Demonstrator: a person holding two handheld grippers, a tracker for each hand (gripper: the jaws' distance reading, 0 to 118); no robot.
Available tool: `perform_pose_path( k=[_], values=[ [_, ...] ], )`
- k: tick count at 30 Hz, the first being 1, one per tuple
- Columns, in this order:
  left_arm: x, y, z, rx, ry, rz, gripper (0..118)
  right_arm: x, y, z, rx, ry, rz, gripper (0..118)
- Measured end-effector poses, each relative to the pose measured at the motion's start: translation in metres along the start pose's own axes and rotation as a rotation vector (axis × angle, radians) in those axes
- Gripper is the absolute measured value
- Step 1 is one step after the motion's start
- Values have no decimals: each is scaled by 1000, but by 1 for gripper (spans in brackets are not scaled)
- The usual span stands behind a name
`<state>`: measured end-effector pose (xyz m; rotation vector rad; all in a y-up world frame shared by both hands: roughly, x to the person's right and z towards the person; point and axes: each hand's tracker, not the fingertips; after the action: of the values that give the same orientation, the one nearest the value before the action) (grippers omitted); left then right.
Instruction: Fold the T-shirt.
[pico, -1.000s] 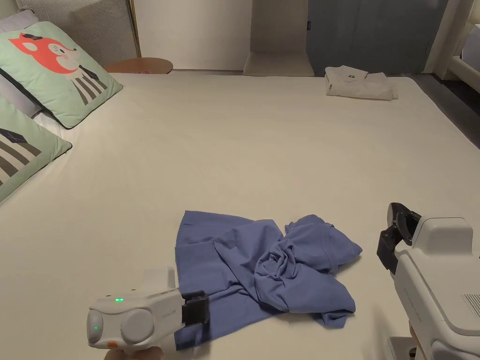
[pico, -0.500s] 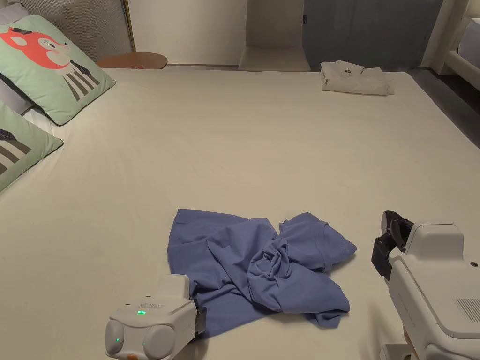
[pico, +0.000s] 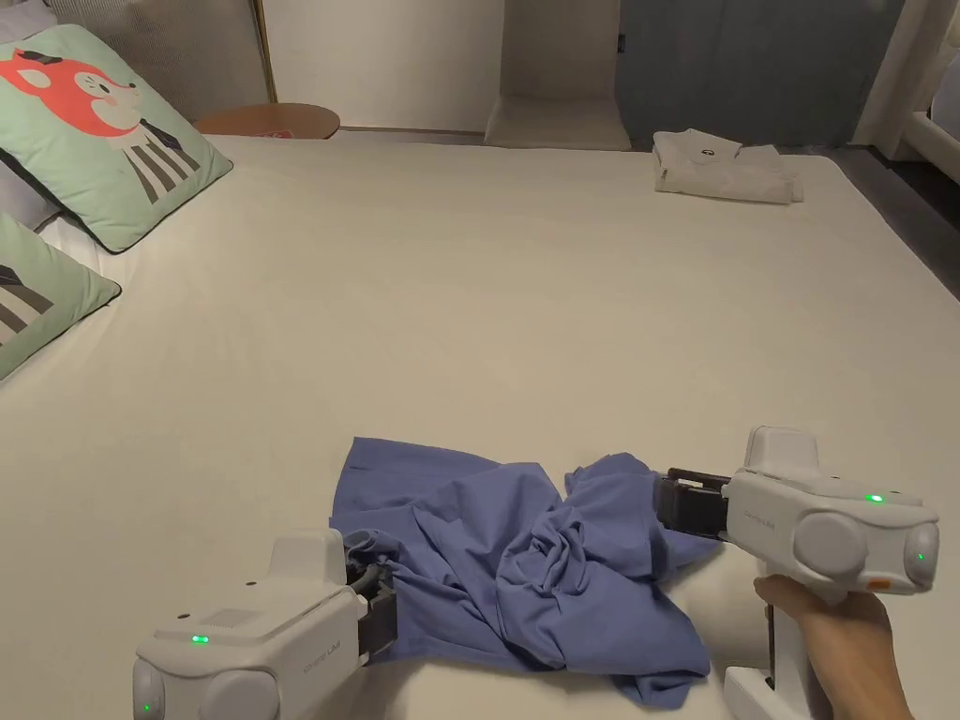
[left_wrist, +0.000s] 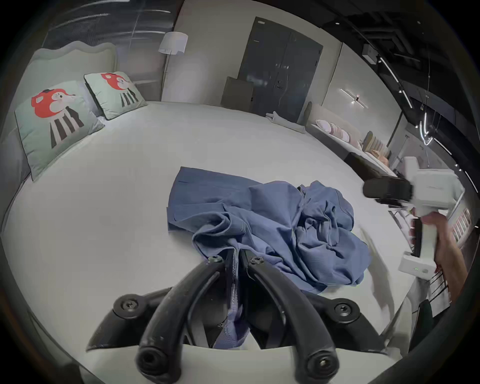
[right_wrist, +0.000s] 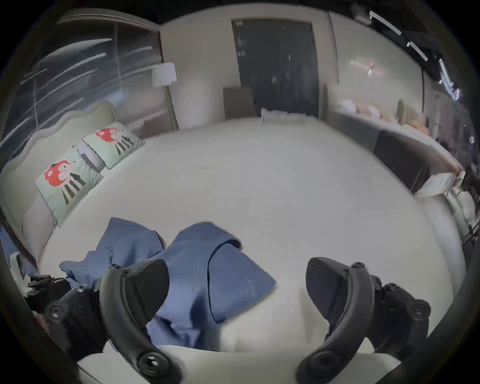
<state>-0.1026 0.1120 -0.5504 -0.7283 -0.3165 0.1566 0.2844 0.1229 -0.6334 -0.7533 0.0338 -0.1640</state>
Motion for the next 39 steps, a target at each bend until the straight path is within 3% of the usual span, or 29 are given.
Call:
perform_pose_path(
  k=[8, 9, 11, 13, 14, 16, 22, 27, 30, 39],
  values=[
    [-10, -5, -11, -41, -7, 28, 3, -19, 36, -60, -144, 54, 49, 107],
    [-11, -6, -11, -47, -7, 30, 3, -20, 36, -66, -165, 55, 48, 101],
    [-13, -7, -12, -55, -7, 33, 3, -19, 35, -75, -210, 70, 33, 72],
    [-14, -8, -12, -60, -9, 36, 3, -17, 31, -80, -253, 91, 0, 54],
    [-14, -8, -12, -61, -9, 38, 3, -17, 29, -80, -260, 97, 2, 46],
    [-15, -9, -11, -60, -10, 44, 3, -17, 28, -76, -237, 108, 32, 19],
    [-15, -10, -6, -50, -17, 77, 3, -21, 35, -28, -103, 90, 91, 17],
    [-22, 20, 10, 36, -45, 148, 3, -20, 66, 28, 85, 17, 186, 17],
    [-34, 60, 23, 131, -27, 174, 3, -15, 97, 64, 175, -25, 208, 17],
    [-73, 227, 57, 394, 99, 115, 3, 1, 180, 123, 446, -57, 172, 17]
  ],
)
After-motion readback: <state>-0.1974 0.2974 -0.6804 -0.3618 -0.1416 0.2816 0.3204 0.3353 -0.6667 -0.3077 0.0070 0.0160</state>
